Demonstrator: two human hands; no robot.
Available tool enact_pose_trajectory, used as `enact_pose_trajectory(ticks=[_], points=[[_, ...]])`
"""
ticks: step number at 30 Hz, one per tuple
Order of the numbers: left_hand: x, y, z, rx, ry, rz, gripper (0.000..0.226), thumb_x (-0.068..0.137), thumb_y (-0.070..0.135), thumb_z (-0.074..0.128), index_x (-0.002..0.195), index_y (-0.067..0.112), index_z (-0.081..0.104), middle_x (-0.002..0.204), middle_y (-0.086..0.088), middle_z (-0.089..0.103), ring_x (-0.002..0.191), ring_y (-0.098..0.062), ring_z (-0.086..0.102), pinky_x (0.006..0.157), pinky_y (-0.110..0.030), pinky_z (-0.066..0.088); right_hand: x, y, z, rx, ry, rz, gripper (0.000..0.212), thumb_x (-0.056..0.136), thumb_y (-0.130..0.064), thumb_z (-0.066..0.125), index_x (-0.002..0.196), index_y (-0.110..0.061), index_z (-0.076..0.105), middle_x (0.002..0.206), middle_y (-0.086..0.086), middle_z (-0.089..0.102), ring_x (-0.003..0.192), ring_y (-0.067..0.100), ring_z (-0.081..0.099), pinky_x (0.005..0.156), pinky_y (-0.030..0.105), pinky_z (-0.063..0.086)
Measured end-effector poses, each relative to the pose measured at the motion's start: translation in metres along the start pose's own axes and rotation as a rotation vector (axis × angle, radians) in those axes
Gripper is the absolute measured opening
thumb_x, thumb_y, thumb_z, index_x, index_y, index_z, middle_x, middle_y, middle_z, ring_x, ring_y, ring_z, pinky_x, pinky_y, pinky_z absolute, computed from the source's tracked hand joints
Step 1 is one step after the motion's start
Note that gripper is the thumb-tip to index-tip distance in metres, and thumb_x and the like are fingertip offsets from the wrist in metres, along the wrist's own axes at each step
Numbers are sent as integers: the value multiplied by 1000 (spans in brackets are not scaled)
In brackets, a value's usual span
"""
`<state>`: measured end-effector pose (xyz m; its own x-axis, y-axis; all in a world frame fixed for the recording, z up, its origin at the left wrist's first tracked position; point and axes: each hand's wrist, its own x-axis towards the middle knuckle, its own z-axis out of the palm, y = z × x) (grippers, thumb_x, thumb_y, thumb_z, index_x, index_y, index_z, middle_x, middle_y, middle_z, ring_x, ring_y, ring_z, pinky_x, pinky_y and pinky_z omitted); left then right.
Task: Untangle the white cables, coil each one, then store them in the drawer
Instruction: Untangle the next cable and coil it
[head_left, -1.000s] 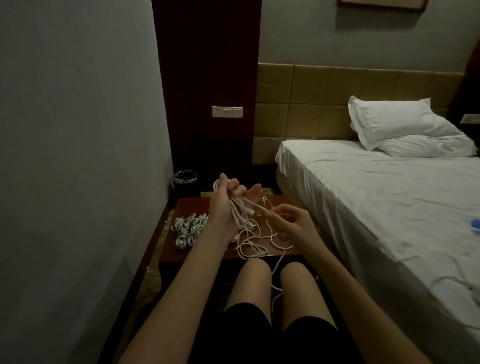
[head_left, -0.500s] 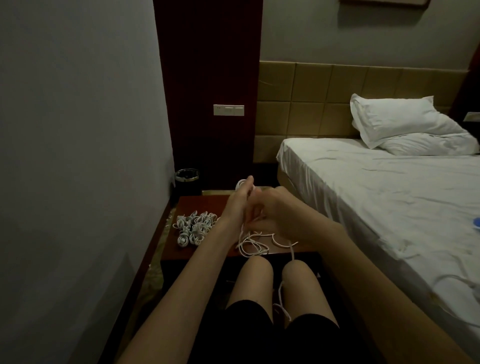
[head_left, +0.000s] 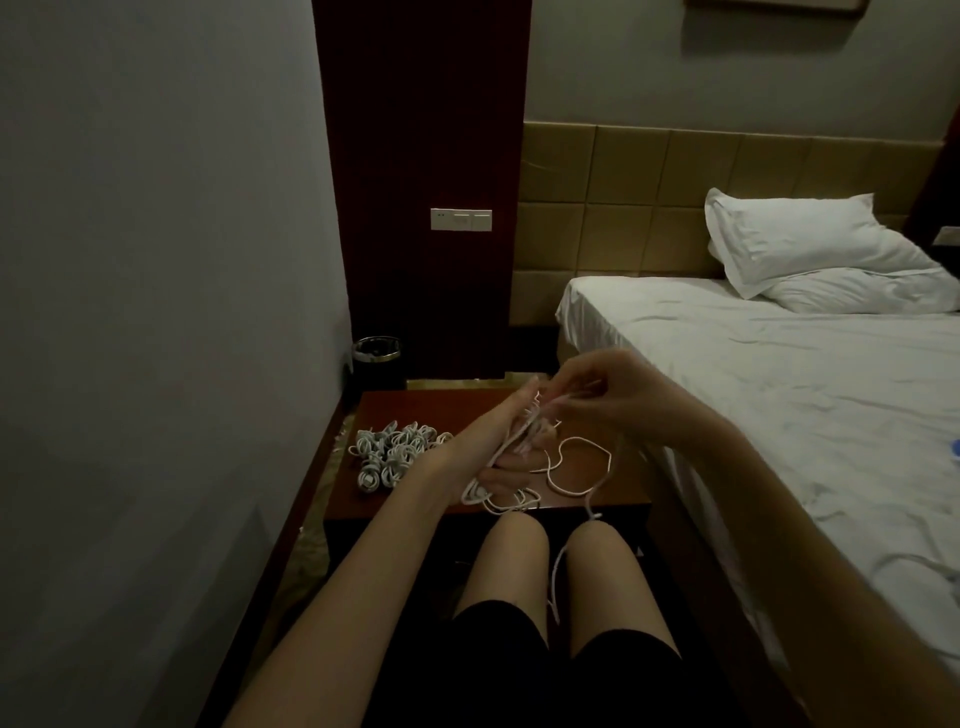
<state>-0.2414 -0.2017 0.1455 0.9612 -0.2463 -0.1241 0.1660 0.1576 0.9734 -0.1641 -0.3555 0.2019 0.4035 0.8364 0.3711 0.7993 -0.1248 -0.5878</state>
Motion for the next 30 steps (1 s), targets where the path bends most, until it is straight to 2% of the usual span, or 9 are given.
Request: enact_pose_trajectory(ticks=[3, 5, 8, 13, 15, 18, 21, 26, 30], points=[[3, -2, 6, -120, -170, 47, 59, 76, 76, 50, 61, 19, 53, 39, 9, 34, 26, -1, 25, 30, -16, 13, -1, 1, -2, 30, 153, -34, 10, 77, -24, 71, 84, -18, 70, 78, -2, 70, 72, 11, 69, 65, 21, 56], [5, -3, 9, -192, -221, 91, 59, 84, 71, 40, 58, 21, 59, 39, 9, 36, 25, 0, 27, 29, -13, 18, 1, 5, 5, 94, 209, -14, 9, 80, -16, 72, 87, -10, 71, 78, 1, 69, 69, 9, 68, 62, 17, 54], [6, -3, 10, -176, -243, 125, 53, 88, 60, 46, 57, 17, 46, 37, 8, 34, 25, -1, 26, 28, -13, 21, -1, 11, 12, 326, 229, 133, 11, 80, -20, 71, 88, -13, 71, 80, 8, 71, 68, 9, 68, 60, 16, 53], [5, 1, 6, -118, 58, 357, 54, 98, 47, 33, 57, 18, 50, 39, 6, 29, 28, -4, 22, 32, -17, 12, -8, 21, 14, 509, 347, 237, 8, 84, -22, 69, 89, -19, 74, 81, 14, 73, 70, 26, 66, 61, 29, 52], [6, 3, 2, -194, 180, 407, 57, 102, 44, 20, 82, 14, 65, 40, 3, 34, 27, -3, 24, 33, -18, 12, -10, 20, 17, 447, 425, 201, 7, 88, -19, 66, 89, -20, 73, 75, 6, 73, 68, 17, 69, 58, 22, 53], [10, 3, 2, -222, 314, 363, 53, 103, 46, 15, 124, 18, 55, 46, -1, 48, 27, -3, 29, 30, -15, 19, -11, 14, 25, 305, 499, 116, 7, 91, -14, 63, 90, -17, 70, 74, -8, 69, 64, 0, 67, 56, 11, 50], [13, 3, 8, -269, 287, 328, 55, 102, 50, 13, 122, 23, 56, 58, -3, 56, 36, -5, 40, 35, -15, 28, -9, 17, 36, 165, 488, 114, 10, 90, -15, 65, 87, -23, 69, 73, -11, 66, 64, -2, 64, 58, 10, 49], [13, 5, 10, -259, 386, 328, 60, 103, 49, 13, 121, 18, 62, 99, -8, 70, 85, -14, 69, 64, -24, 58, -6, 30, 46, 69, 454, 206, 6, 87, -18, 70, 91, -18, 74, 68, -12, 65, 60, -3, 60, 54, 10, 45], [17, 7, 12, -492, 433, 380, 53, 103, 47, 23, 85, 10, 57, 93, -13, 72, 85, -23, 67, 77, -37, 55, -4, 33, 69, -89, 415, 138, 9, 88, -14, 69, 89, -11, 77, 67, 1, 71, 60, 14, 62, 54, 26, 49]])
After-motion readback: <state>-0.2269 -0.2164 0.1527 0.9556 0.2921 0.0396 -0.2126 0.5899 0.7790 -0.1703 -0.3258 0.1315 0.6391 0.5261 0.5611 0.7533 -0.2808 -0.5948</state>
